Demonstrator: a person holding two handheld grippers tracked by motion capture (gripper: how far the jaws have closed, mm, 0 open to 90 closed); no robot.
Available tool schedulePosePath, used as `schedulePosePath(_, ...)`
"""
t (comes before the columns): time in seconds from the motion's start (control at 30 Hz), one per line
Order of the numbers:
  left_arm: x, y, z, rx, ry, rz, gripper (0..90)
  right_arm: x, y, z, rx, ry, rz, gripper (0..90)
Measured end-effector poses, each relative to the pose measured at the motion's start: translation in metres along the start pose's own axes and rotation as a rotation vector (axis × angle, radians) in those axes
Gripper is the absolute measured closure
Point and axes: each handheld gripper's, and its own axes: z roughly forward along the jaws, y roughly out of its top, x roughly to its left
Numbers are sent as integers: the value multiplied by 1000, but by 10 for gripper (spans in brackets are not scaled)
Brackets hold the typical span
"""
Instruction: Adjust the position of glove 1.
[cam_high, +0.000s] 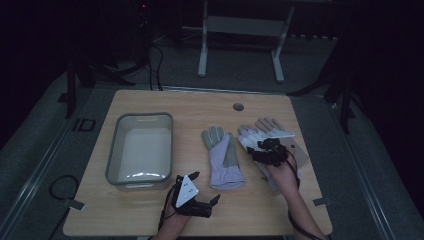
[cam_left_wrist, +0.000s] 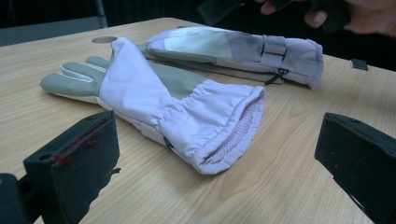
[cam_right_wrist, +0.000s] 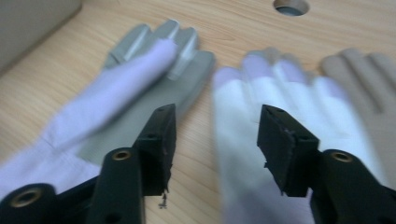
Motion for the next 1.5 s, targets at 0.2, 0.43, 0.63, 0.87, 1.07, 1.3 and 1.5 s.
schedulePosePath(0.2,0,0,0,1,1,0,0,-29,-4,-19,48,-40,-128,497)
schedulePosePath(0.43,0,0,0,2,0,-2,0,-60,-14,-16,110,-9,-148,491)
schedulePosePath(0.63,0,0,0,2,-1,-4,0,-71,-21,-3,156,88,-118,485)
schedulePosePath(0.87,1,0,0,3,-1,-5,0,-73,-23,-2,166,142,-123,495)
schedulePosePath(1.07,0,0,0,3,0,-2,0,-69,-29,4,203,137,-151,469)
schedulePosePath(1.3,0,0,0,3,1,-3,0,-70,-32,12,237,155,-150,589)
schedulePosePath(1.5,0,0,0,1,2,-2,23,-58,-34,9,230,104,-161,722)
